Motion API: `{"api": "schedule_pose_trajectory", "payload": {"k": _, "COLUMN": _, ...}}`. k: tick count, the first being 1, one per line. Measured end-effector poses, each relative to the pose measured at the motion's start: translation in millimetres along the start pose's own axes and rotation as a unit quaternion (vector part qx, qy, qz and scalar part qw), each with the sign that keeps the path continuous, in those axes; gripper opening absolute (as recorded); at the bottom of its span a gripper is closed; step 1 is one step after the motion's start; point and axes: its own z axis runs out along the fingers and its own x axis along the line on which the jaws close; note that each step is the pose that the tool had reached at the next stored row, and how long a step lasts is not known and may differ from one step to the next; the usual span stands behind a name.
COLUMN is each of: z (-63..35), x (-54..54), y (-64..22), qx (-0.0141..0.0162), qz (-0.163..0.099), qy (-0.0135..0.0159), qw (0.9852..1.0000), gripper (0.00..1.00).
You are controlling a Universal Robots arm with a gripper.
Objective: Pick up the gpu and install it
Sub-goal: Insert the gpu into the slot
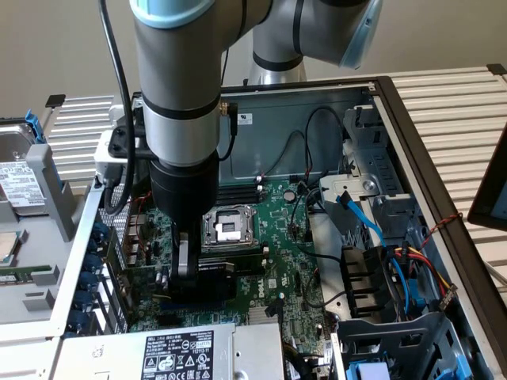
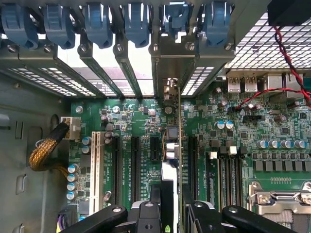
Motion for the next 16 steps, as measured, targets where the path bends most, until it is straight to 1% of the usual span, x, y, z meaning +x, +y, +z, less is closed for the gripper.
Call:
{"api": "schedule_pose_trajectory", "payload": {"k": 5, "z": 1.4, "x": -0.1, "y": -0.2, "qx": 0.0003, "qz": 0.000, "qy": -0.0004, "qw": 1.0000, "gripper": 0.27}}
{"api": "schedule_pose_trajectory", "payload": {"k": 15, "z": 1.6, "x": 0.0, "y": 0.0, "qx": -0.0001, "qz": 0.000, "qy": 0.0000, "qw": 1.0000, "gripper": 0.27}}
{"api": "schedule_pose_trajectory", "payload": {"k": 16, "z": 1.8, "x": -0.1, "y": 0.2, "qx": 0.0000, "qz": 0.000, "qy": -0.0005, "qw": 1.0000, "gripper": 0.28}}
